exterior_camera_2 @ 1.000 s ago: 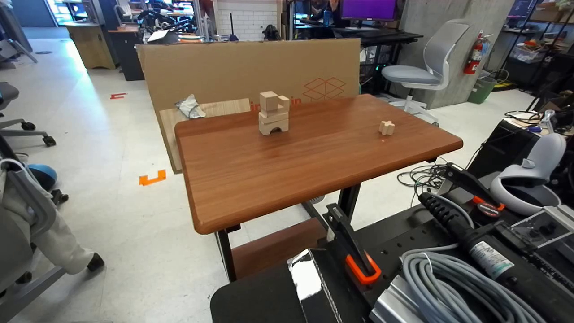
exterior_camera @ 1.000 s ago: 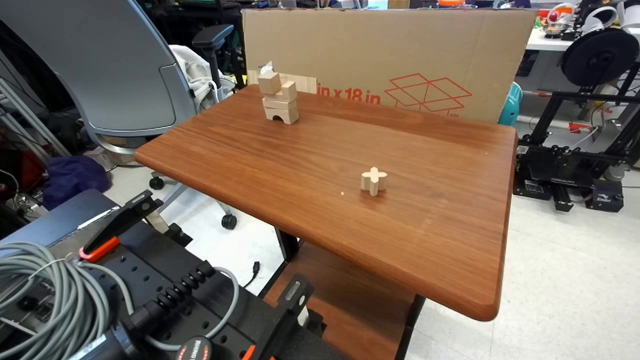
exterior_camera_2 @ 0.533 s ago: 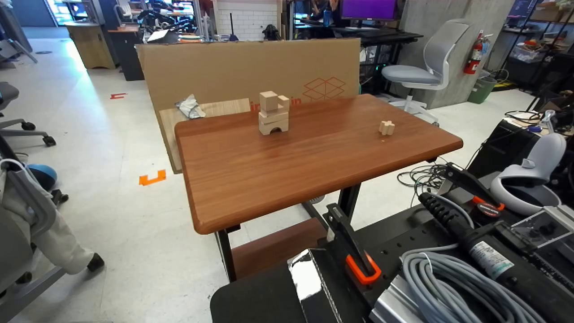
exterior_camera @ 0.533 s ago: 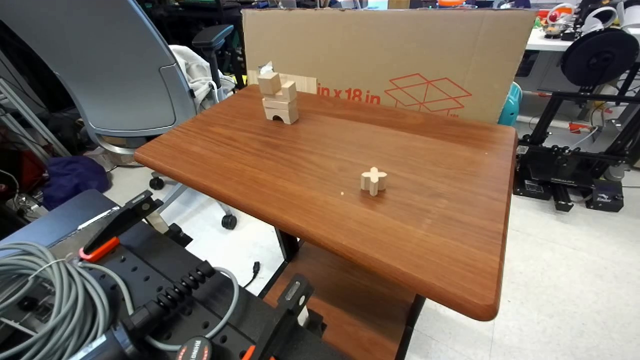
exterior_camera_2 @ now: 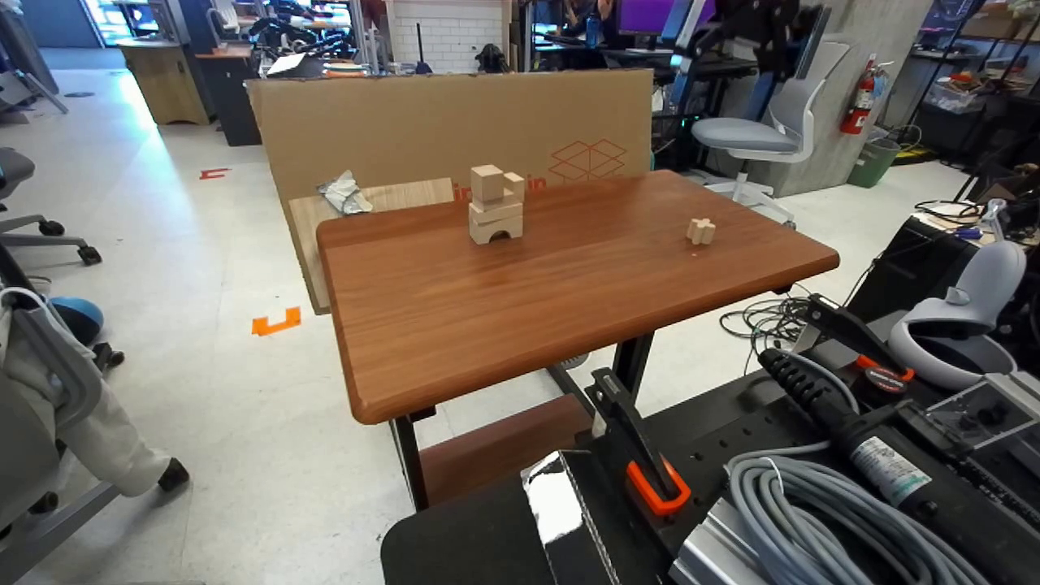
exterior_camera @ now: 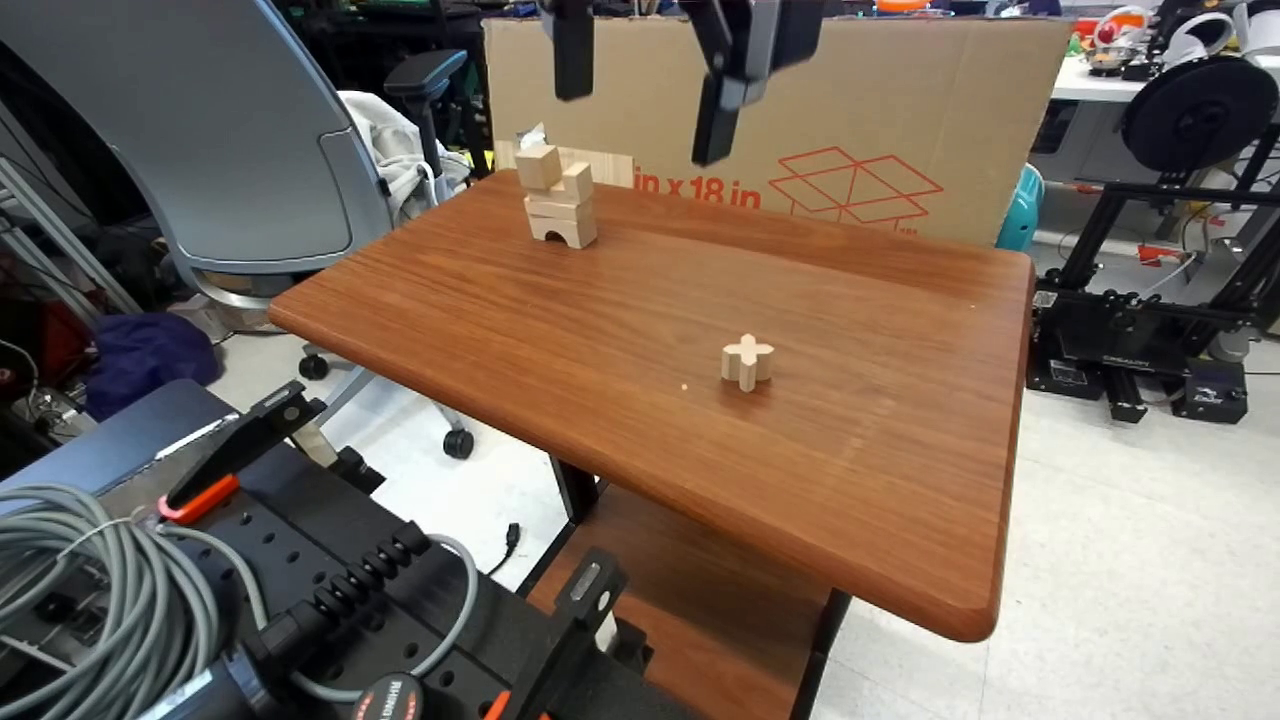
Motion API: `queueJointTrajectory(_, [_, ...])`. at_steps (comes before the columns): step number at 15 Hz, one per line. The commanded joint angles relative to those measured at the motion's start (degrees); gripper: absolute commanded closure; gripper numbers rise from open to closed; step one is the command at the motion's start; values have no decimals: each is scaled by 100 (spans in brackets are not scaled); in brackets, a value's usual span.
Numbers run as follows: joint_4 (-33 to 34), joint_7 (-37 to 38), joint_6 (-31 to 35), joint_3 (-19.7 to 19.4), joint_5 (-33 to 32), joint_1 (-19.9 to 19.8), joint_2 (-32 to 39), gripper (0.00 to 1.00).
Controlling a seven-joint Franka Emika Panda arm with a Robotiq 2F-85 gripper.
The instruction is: Stack the wooden objects on the desk
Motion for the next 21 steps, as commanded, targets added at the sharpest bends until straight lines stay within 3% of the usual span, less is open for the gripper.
queueJointTrajectory(1, [218,148,364,111,-183,-52,663,0])
queueJointTrajectory(7, [270,380,1097,55,-614,-84,1245,0])
queueJointTrajectory(21, [817,1352,1394,-180,-1205,-49,2219,0])
